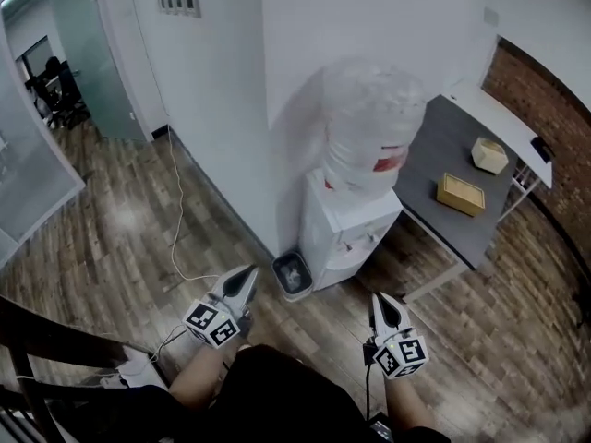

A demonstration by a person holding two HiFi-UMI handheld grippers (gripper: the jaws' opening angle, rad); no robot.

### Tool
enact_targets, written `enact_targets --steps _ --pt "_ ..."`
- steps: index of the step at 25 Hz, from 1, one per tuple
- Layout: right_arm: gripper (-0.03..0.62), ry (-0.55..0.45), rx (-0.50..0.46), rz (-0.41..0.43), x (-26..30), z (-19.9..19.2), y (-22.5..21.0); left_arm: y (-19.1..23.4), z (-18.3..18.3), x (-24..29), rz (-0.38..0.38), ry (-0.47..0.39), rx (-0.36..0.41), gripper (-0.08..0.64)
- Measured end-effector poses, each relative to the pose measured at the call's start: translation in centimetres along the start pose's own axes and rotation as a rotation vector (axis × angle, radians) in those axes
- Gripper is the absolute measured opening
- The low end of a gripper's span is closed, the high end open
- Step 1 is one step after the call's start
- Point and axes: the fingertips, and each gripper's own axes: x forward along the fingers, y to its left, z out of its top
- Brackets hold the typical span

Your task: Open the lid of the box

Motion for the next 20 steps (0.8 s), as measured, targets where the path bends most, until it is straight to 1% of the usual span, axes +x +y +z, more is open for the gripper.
enact_targets --steps 7,11,14,17,20 --pt "0.003 -0.036 0.041 -0.215 -4.5 -0.1 -4.0 -3.9 -2.3 6.0 -0.223 0.074 -0.046 0.000" --pt "0.003 -0.054 0.039 -0.326 -6.0 -0.1 -5.0 -4.9 -3.7 9.5 -0.341 0.116 -0.071 0.000" --pt "0.003 -0.080 0.044 -0.412 -6.8 0.6 -6.2 -5.7 -4.0 12.2 -0.426 0.138 -0.081 0.000" --pt "0.002 -0.101 0.040 -0.484 -7.1 1.3 -7.1 -6.2 -3.9 14.7 -0.489 0.153 -0.090 0.000" --pt "0.003 -0.102 0.053 -0.546 -7.3 0.9 -7.7 -6.2 -4.1 16.6 -0.524 0.168 -0.102 0.000"
